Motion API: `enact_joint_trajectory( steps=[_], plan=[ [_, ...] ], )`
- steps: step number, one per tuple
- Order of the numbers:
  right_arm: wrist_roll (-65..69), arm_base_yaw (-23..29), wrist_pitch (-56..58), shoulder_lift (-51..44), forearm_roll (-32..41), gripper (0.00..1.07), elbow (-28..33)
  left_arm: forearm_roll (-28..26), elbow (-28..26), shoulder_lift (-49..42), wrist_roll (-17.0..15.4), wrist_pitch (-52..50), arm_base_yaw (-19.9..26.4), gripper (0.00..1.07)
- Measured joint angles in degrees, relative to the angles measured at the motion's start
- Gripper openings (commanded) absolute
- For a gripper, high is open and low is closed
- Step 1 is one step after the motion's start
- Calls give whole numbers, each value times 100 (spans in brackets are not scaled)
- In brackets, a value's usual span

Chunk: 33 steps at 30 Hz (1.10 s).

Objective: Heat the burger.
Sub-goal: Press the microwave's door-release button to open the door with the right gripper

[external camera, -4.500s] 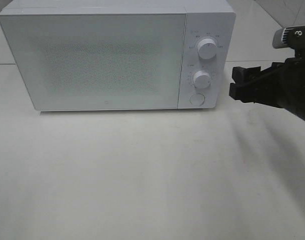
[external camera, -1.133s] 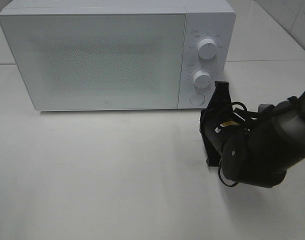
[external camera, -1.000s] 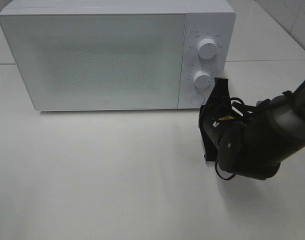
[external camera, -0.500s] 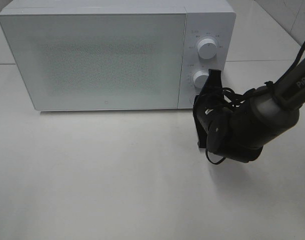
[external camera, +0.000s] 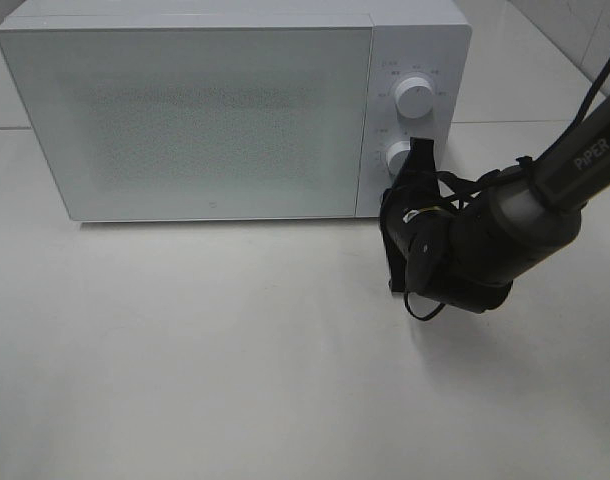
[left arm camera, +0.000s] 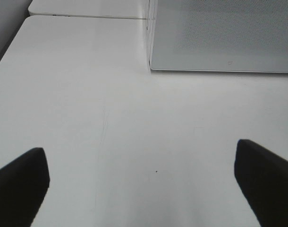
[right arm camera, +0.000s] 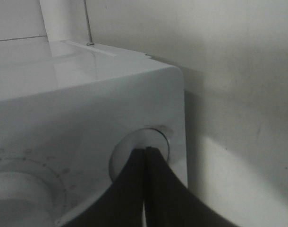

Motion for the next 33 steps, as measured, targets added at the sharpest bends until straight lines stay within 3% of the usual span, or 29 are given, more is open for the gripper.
enact_joint_trajectory(
  steps=[33],
  plan=[
    [-842,6,-97,309,745,0,-561,0,0,0,0,0,0,100]
  ],
)
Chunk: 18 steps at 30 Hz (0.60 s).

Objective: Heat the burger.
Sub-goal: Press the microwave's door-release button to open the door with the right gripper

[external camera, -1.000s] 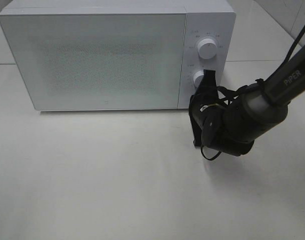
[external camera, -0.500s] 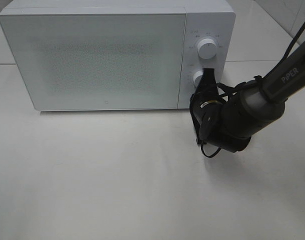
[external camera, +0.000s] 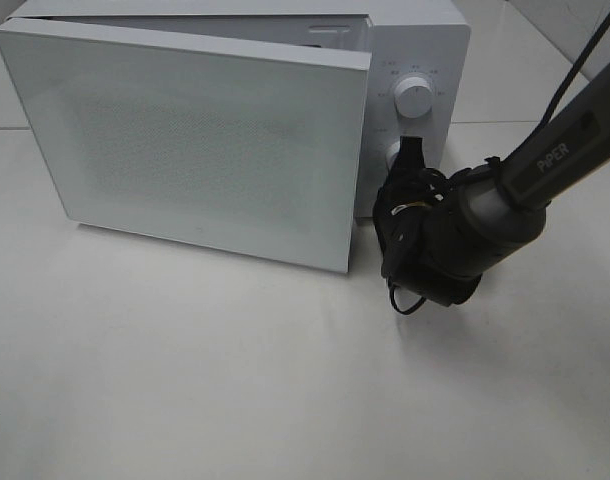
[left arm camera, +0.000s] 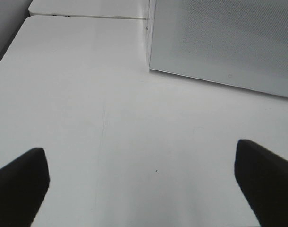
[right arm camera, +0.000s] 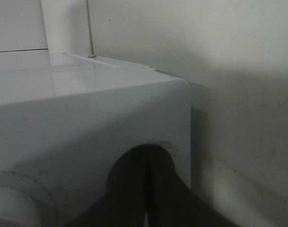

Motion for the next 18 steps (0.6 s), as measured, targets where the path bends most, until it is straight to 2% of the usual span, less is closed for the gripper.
enact_joint_trajectory(
  steps=[18],
  plan=[
    [-132,40,309,0,246,0,-138,0,0,0,0,0,0,100]
  ],
)
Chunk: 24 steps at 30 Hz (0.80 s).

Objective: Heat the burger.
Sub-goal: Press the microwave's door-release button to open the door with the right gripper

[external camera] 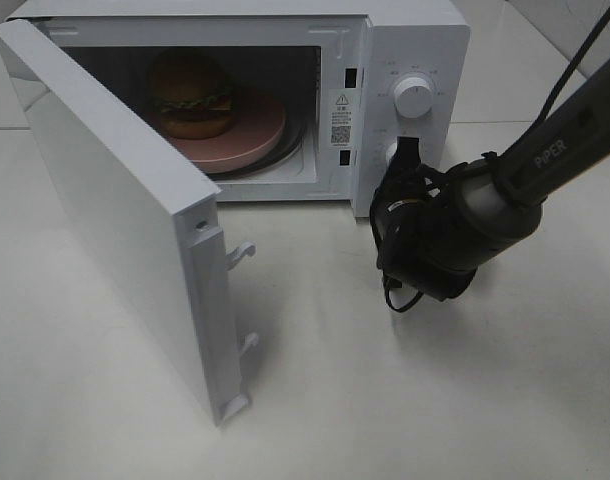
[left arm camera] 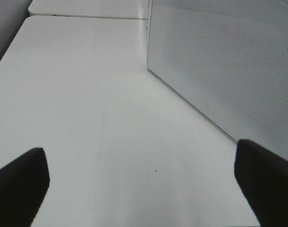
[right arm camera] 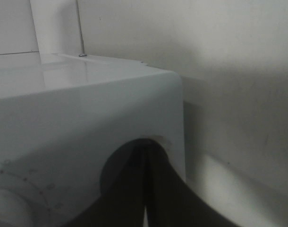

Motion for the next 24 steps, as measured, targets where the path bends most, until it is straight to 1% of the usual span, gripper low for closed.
enact_joint_trajectory(
  steps=[6,9,10,11,12,14,15,17,19,23,24],
  plan=[
    [-46,-69,367,-178,40,0,17,0,0,0,0,0,0,100],
    [-46,-126,510,-269,-80,0,92,0,0,0,0,0,0,100],
    [-46,-160,521,-321,-281,0,183,0,0,0,0,0,0,100],
    [-46,-160,521,-321,-281,0,183,0,0,0,0,0,0,100],
    [-11,-189,464,-361,-539,0,281,0,0,0,0,0,0,100],
    [29,-189,401,-390,-619,0,338,0,0,0,0,0,0,100],
    [212,-212,269,-435,-842,0,476,0,0,0,0,0,0,100],
    [315,-218,229,-458,-934,0,544,0,0,0,0,0,0,100],
    [573,-218,183,-544,-1232,0,733,0,0,0,0,0,0,100],
    [716,-218,235,-682,-1455,0,917,0,0,0,0,0,0,100],
    [733,-218,286,-808,-1518,0,1054,0,0,0,0,0,0,100]
  ],
)
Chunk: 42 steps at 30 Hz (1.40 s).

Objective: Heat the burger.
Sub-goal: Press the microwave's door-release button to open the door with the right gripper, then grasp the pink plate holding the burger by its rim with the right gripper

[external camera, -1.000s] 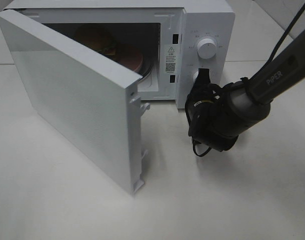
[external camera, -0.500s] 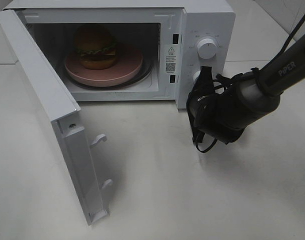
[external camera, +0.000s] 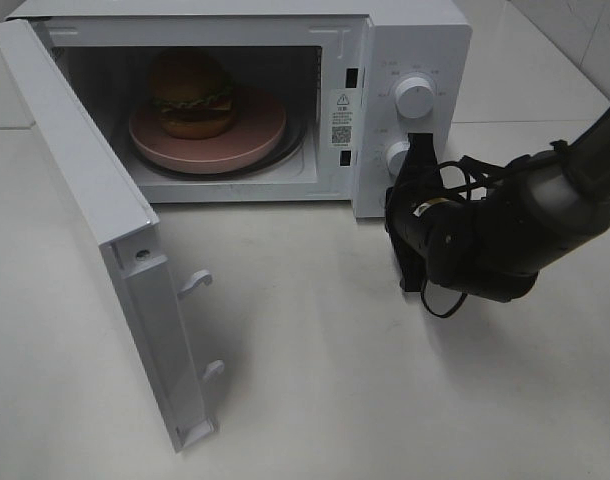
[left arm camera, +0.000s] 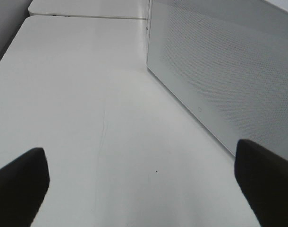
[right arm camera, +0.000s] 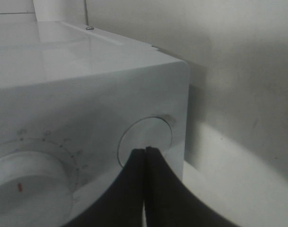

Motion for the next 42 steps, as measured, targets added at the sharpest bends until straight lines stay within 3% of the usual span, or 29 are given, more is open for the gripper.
enact_joint_trajectory(
  steps=[16,23,31,36,42],
  plan=[
    [-241,0,1215,-1306,-1226,1,1157,0,0,0,0,0,0,100],
    [-1776,-29,2601,-2189,-1387,3,1329,0,0,0,0,0,0,100],
    [-3730,-29,3908,-2819,-1467,3,1129,0,0,0,0,0,0,100],
    [-5495,-29,5609,-2928,-1581,3,424,0,0,0,0,0,0,100],
    [-6222,-29,6560,-2928,-1696,3,17,0,0,0,0,0,0,100]
  ],
)
